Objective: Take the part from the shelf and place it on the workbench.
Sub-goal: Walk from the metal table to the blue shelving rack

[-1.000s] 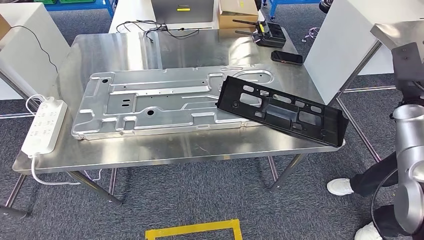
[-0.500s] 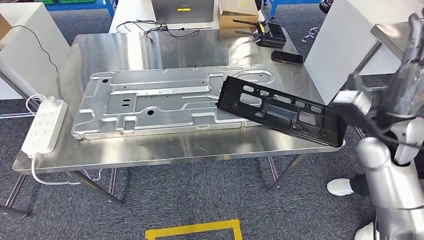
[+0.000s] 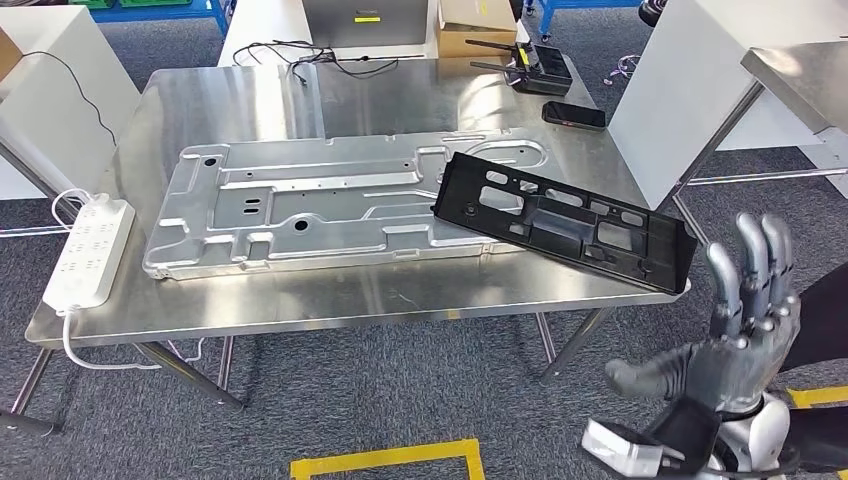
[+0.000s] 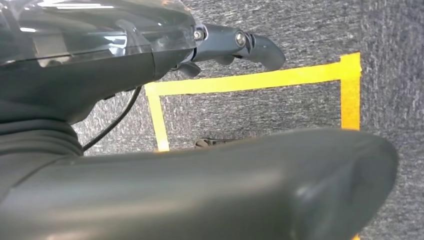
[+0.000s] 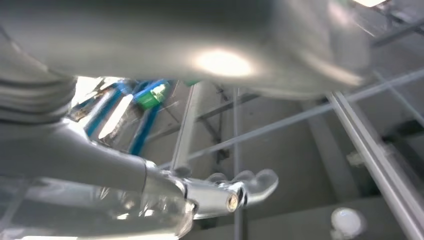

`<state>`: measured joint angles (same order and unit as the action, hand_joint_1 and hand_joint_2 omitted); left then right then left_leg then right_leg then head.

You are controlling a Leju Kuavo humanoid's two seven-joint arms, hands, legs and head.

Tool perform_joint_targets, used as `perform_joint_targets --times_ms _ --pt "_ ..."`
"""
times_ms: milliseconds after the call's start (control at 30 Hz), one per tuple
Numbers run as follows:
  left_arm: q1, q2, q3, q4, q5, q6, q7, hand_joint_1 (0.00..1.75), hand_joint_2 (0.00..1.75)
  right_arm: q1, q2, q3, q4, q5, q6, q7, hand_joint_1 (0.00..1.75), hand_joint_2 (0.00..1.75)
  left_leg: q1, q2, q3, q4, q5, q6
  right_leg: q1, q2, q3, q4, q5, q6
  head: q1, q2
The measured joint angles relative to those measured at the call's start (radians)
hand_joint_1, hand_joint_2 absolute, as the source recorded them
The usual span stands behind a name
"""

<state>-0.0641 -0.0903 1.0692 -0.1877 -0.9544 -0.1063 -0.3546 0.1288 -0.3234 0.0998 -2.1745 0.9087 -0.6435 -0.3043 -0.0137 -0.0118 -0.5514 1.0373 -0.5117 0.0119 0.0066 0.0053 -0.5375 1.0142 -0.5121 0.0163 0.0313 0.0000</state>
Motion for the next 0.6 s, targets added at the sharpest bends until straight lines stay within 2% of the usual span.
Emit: perform_joint_targets --times_ms 133,233,367,600 --pt "0.005 -0.006 0.020 0.000 0.009 0.010 0.002 0.00 0.00 0.142 0.072 -0.017 -0.029 -0.087 0.000 -0.043 0.00 0.00 0.000 0.001 0.000 0.000 0.000 0.000 0.000 0.000 0.000 0.000 -0.001 -0.001 0.000 0.000" --pt "0.008 -0.007 0.030 0.000 0.010 0.015 0.004 0.00 0.00 0.204 0.110 -0.044 -0.038 -0.126 0.000 -0.086 0.00 0.00 0.000 0.002 0.000 0.000 -0.001 0.000 0.000 0.001 0.000 0.000 -0.001 -0.001 0.000 0.000" --pt "0.008 -0.007 0.040 0.000 0.014 0.016 0.006 0.00 0.00 0.230 0.136 -0.073 -0.045 -0.147 0.000 -0.104 0.00 0.00 0.000 0.002 0.002 0.000 0.000 0.000 0.000 0.001 0.001 0.000 -0.001 -0.001 0.000 0.000" --pt "0.008 -0.007 0.051 0.000 0.017 0.013 0.006 0.00 0.00 0.235 0.147 -0.082 -0.045 -0.148 0.000 -0.086 0.00 0.00 0.000 0.003 0.003 0.000 0.000 0.000 0.000 0.001 0.002 0.000 0.000 -0.001 0.000 0.000"
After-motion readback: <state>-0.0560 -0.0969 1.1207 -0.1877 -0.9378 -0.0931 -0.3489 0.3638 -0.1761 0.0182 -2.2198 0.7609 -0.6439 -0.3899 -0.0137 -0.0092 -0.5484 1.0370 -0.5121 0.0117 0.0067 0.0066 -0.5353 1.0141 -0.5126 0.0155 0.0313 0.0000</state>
